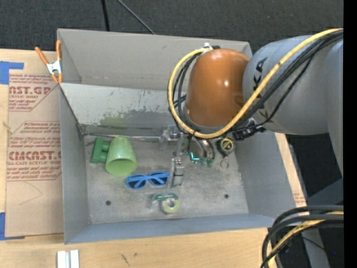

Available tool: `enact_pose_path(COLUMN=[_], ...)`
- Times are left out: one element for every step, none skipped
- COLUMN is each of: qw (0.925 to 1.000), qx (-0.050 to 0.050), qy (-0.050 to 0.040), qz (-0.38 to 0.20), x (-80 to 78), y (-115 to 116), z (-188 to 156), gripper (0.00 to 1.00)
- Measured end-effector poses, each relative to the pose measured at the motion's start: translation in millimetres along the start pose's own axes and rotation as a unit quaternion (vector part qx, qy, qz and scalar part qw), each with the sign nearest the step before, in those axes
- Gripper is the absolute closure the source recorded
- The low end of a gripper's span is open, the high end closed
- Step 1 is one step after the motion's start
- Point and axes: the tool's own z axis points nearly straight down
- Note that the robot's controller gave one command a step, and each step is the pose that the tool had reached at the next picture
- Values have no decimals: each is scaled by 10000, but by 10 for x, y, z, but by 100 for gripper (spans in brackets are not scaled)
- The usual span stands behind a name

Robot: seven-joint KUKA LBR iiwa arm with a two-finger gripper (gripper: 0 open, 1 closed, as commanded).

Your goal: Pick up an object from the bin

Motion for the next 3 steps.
enact_pose_path(qw=[9990, 9962, 9951], qx=[-2, -7, -12], qy=[-9, -45, -51], qz=[444, 869, 991], x=[-110, -75, -40], y=[365, 237, 235], z=[1263, 913, 557], gripper=[0, 0, 0])
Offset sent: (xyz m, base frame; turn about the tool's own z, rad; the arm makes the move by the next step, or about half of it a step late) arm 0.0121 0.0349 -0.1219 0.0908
